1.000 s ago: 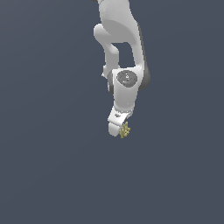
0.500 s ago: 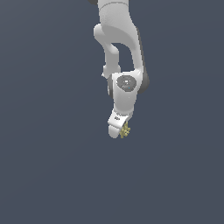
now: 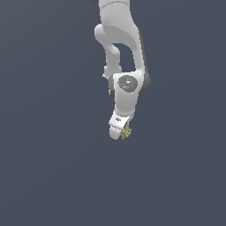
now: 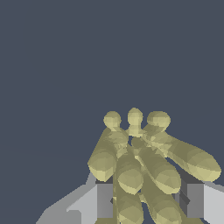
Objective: Pick up the object and move it to a goal position.
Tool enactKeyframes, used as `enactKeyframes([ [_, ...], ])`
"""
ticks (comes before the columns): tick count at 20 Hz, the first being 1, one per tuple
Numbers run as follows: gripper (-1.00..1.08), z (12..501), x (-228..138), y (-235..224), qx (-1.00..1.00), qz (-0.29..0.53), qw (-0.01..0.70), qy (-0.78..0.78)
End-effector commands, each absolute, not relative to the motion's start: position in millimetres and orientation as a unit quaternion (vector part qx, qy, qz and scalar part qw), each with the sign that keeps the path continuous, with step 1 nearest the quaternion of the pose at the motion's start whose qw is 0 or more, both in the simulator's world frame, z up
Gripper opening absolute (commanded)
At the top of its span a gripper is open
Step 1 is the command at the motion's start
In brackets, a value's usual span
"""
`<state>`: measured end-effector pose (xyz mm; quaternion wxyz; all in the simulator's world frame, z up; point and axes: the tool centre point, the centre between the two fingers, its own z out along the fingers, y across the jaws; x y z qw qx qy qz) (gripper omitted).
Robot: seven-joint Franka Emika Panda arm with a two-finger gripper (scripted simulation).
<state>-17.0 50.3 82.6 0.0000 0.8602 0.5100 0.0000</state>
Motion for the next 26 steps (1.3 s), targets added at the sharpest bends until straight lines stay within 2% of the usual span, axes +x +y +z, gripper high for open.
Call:
enactKeyframes([
  [1, -1.0, 87, -16, 51, 0.86, 0.0, 0.0, 0.51],
  [11, -1.0, 141, -8, 69, 0.86, 0.0, 0.0, 0.51],
  [26, -1.0, 292, 19, 115, 0.86, 0.0, -0.001, 0.511],
])
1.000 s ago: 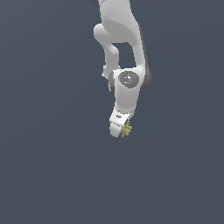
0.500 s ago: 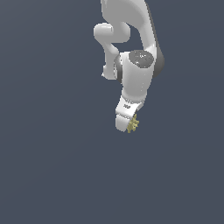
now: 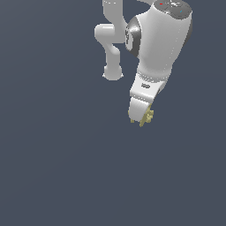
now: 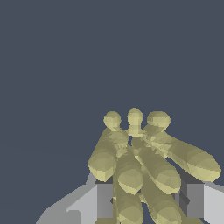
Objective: Pick up the object and move it to a goal position.
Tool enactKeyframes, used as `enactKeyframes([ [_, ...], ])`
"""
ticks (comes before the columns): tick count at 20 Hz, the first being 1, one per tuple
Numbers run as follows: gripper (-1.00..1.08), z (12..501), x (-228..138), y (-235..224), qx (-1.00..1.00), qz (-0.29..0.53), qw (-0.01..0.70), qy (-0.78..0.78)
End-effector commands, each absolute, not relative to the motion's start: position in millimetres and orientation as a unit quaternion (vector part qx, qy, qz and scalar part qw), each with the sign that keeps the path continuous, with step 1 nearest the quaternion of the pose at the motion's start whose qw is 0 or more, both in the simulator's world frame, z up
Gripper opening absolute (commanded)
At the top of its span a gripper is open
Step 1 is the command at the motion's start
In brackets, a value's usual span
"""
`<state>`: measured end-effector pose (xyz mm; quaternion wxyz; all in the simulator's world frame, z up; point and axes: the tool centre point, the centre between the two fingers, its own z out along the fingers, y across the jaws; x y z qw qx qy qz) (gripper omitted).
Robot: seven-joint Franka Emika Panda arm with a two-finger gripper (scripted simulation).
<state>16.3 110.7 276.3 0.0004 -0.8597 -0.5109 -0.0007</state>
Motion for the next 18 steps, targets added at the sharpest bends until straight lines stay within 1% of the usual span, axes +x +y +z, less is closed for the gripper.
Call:
enactKeyframes([
  [1, -1.0, 302, 21, 118, -0.86, 0.0, 0.001, -0.511],
  [9, -1.0, 363, 34, 137, -0.86, 0.0, 0.0, -0.51],
  [18, -1.0, 395, 43, 147, -0.86, 0.0, 0.0, -0.51],
])
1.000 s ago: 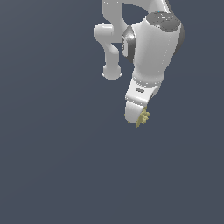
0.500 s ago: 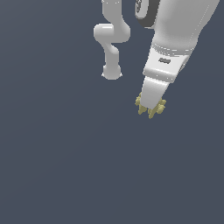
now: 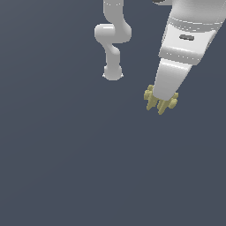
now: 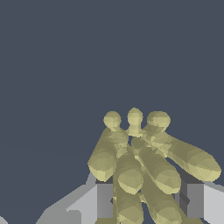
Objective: Pick up the object and move it to a goal position.
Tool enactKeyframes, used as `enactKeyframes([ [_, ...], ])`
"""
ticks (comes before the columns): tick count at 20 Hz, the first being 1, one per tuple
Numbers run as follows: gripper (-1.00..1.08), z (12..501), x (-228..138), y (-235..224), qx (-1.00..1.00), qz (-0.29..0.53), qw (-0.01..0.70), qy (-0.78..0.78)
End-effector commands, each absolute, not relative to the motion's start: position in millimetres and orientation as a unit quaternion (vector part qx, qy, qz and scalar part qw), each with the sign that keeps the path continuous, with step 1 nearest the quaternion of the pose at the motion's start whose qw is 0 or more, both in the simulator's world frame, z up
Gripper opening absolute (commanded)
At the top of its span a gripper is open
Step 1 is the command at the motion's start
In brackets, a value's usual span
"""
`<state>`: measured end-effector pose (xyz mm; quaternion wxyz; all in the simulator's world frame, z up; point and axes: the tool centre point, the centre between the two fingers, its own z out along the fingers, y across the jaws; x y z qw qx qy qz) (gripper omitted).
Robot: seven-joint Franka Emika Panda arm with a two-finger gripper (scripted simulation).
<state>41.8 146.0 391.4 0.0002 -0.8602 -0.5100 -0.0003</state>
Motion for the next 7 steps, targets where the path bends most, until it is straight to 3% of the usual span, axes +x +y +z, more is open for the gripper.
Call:
enactKeyframes([
  [1, -1.0, 396.9, 43.4, 147.6, -0.86, 0.0, 0.0, -0.51],
  [7, -1.0, 400.7, 45.2, 148.8, -0.86, 0.0, 0.0, -0.51],
])
